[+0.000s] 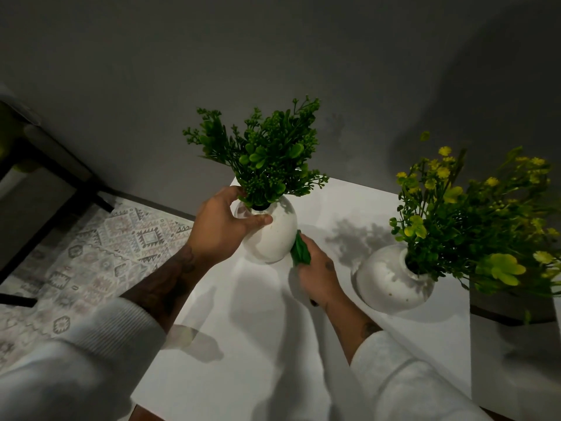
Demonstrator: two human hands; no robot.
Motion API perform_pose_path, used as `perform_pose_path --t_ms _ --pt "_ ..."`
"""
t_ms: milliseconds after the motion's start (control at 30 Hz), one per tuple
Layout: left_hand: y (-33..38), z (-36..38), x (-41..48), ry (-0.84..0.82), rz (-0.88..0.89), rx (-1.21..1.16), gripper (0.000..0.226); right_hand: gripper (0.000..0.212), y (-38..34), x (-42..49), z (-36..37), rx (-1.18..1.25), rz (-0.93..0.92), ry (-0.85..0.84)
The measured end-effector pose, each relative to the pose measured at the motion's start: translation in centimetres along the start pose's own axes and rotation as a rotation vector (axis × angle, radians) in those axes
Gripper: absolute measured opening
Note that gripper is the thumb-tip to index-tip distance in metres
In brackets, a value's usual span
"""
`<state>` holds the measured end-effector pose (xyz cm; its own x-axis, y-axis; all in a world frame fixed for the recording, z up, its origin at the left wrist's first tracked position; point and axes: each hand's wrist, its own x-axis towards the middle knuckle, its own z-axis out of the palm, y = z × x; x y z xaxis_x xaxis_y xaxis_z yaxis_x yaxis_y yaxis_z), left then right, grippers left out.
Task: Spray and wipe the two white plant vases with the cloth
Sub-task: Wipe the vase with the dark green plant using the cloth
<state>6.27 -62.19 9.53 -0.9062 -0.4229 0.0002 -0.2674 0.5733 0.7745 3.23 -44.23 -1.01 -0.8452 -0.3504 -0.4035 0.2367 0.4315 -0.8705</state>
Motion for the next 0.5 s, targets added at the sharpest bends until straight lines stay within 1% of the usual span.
perform_pose_path --t_ms 67,200,300,400,500 --pt "0.1 0.0 0.0 -0.01 0.001 0.023 0.04 0.069 0.3 -0.2 0.3 -0.022 0.027 -0.03" --pt "0.0 -0.1 0.2 -0.018 0.012 0.048 0.04 0.06 -1.6 0.3 -0.5 0.029 0.031 0.023" --pt "0.0 -0.1 0.2 -0.013 0.032 0.065 0.041 0.066 -3.4 0.4 -1.3 0.091 -0.024 0.075" --pt "-0.1 -0.1 0.1 -0.003 0.03 0.061 0.043 0.07 -4.9 -0.1 -1.8 0.11 -0.131 0.104" --pt "-0.1 -0.1 0.0 0.007 0.046 0.073 0.041 0.064 -6.4 -0.8 -1.8 0.066 -0.352 0.093"
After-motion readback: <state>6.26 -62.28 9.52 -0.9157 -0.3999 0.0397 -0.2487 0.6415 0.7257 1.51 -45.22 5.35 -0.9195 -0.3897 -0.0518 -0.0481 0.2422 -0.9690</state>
